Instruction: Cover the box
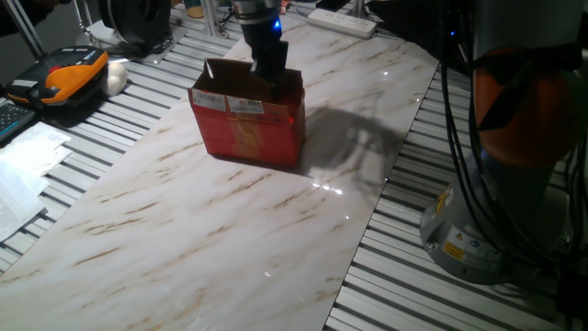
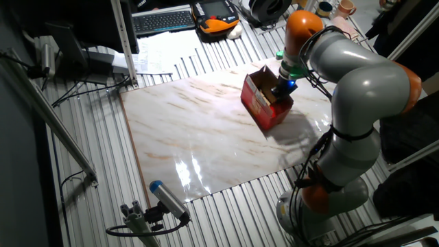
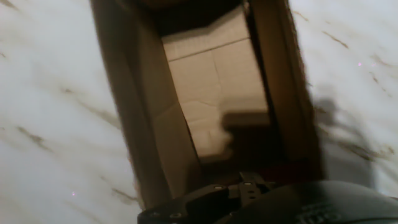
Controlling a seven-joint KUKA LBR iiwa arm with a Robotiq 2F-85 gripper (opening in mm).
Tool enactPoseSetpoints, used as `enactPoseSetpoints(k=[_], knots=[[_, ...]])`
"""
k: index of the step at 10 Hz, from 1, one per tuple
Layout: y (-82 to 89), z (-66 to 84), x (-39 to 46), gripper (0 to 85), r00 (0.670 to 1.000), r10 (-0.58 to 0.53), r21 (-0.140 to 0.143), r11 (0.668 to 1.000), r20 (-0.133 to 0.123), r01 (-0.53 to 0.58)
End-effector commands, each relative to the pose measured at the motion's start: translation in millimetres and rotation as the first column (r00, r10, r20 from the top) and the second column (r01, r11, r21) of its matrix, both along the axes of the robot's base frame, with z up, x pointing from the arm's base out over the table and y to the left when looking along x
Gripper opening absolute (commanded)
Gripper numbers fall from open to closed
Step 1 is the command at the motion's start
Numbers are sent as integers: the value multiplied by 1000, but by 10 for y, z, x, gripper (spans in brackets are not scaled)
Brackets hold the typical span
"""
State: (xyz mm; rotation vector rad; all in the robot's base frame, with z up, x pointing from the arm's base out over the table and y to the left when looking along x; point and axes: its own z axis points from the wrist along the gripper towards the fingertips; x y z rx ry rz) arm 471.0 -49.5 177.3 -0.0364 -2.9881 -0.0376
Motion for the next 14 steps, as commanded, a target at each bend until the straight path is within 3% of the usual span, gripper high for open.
enactPoseSetpoints(k=[1, 3, 4, 8, 9, 11, 12, 14], knots=[[43, -69, 18, 0, 1000, 0, -8, 1000, 9, 0], [98, -196, 33, 0, 1000, 9, -16, 1000, 9, -9], [106, -251, 36, 0, 1000, 30, -32, 999, 7, -29], [65, -427, 7, 0, 999, 41, -8, 999, 19, -41], [71, -406, 4, 0, 999, 39, -4, 999, 16, -39], [80, -168, 52, 0, 1000, 17, 21, 1000, -21, -16], [93, 26, 108, 0, 999, 5, 31, 1000, -52, -3], [121, 271, 221, 0, 997, -5, 34, 999, -80, 8]])
